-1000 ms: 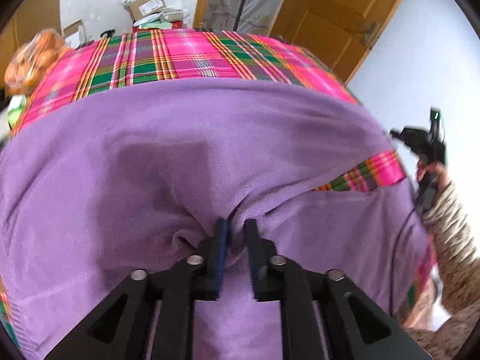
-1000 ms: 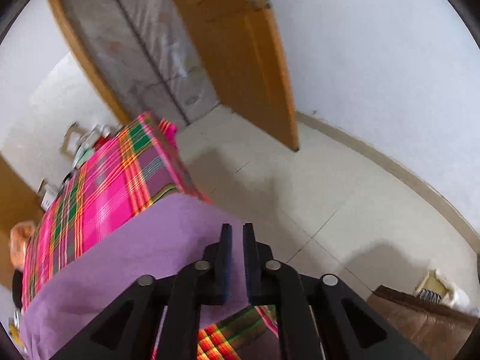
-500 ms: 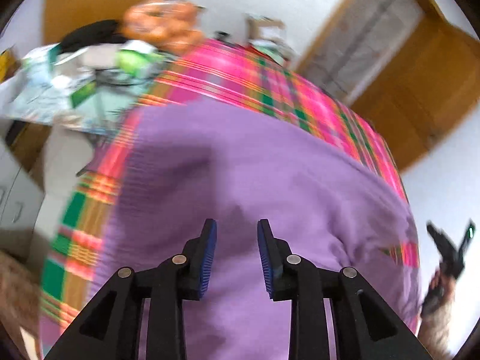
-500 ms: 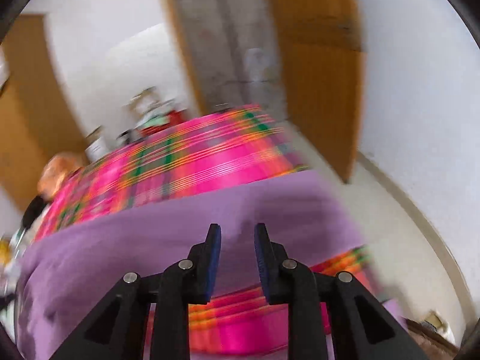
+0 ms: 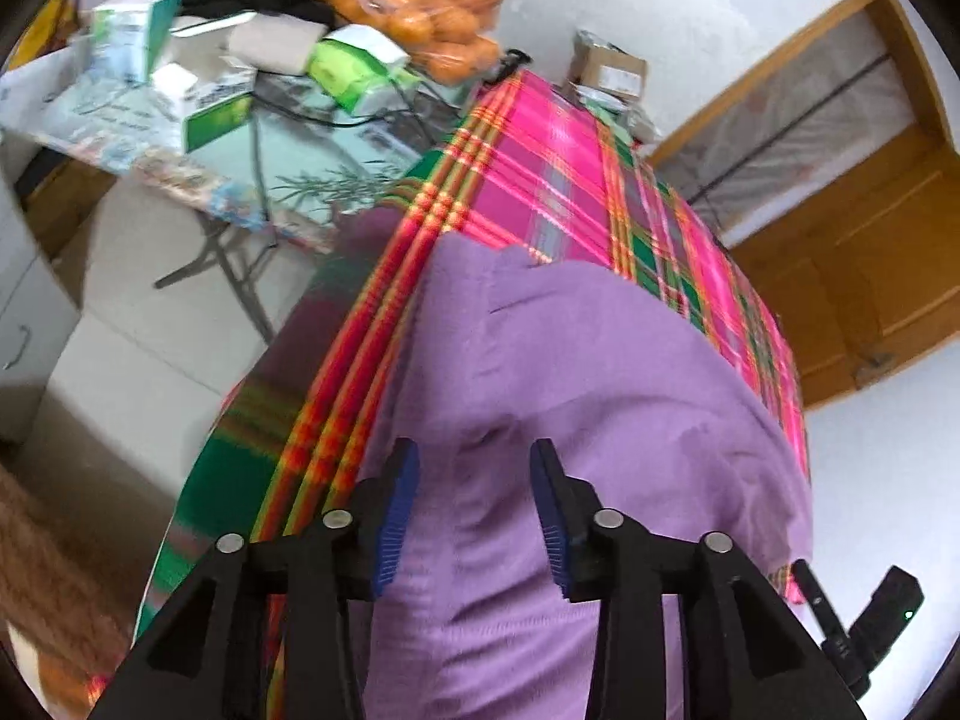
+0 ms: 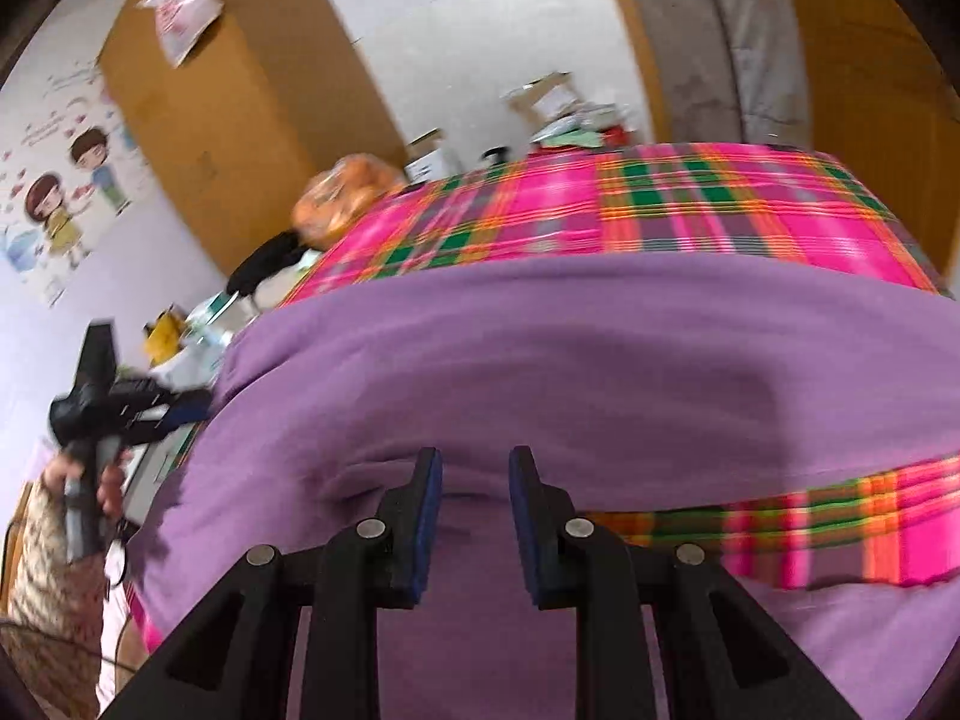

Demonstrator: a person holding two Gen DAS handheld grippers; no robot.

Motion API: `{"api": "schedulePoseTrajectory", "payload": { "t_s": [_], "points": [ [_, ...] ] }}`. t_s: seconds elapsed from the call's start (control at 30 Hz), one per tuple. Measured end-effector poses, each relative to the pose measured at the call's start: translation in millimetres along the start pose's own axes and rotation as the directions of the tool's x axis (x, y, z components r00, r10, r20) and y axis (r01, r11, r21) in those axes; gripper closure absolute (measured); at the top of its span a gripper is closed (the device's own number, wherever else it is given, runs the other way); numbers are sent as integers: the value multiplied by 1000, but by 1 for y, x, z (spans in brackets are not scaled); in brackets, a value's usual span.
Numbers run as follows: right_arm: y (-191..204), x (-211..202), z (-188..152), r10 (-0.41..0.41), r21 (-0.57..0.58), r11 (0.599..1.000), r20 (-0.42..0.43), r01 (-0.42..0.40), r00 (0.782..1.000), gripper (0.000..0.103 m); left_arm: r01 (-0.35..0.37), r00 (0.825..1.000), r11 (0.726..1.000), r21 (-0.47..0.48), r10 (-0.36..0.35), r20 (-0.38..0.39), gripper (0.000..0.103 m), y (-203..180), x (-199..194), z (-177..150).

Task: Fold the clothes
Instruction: 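Grasp the ribbed waistband with the left gripper and lift it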

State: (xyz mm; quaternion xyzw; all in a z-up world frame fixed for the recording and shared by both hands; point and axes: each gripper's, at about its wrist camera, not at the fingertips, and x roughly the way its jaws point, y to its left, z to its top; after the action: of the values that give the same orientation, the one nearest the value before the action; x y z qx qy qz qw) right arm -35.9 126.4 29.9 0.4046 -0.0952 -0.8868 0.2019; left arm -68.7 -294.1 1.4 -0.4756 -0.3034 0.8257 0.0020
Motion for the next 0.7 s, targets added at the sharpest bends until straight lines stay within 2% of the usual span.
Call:
{"api": "schedulePoseTrajectory", "payload": {
  "t_s": [0.1, 0.2, 0.3, 0.37, 0.43, 0.5, 0.6, 0.7],
  "points": [
    [22, 1, -8, 18, -40, 999, -1, -18, 1000, 80, 39, 999, 998, -41, -39, 5, 61, 7, 3, 11],
    [37, 7, -10, 29, -68, 997, -5, -29, 1000, 77, 49, 999, 996, -79, -47, 27, 58, 12, 6, 22],
    [51, 17, -13, 54, -84, 995, -26, -56, 998, 77, 119, 992, 986, -116, -122, -20, 57, 15, 19, 32],
    [60, 24, -15, 71, -96, 993, -39, -74, 997, 77, 154, 987, 978, -142, -158, -18, 57, 19, 25, 38],
    [70, 30, -20, 83, -102, 991, -56, -89, 995, 75, 194, 980, 964, -184, -200, -12, 57, 23, 29, 45],
    [80, 31, -25, 86, -123, 988, -59, -93, 995, 69, 241, 969, 947, -211, -247, -1, 57, 25, 33, 54],
    [93, 36, -28, 117, -143, 982, -77, -127, 990, 69, 263, 964, 935, -239, -265, 22, 58, 28, 37, 63],
    [102, 35, -33, 135, -161, 976, -89, -148, 987, 69, 336, 935, 902, -270, -354, -16, 57, 28, 48, 67]
  ]
}}
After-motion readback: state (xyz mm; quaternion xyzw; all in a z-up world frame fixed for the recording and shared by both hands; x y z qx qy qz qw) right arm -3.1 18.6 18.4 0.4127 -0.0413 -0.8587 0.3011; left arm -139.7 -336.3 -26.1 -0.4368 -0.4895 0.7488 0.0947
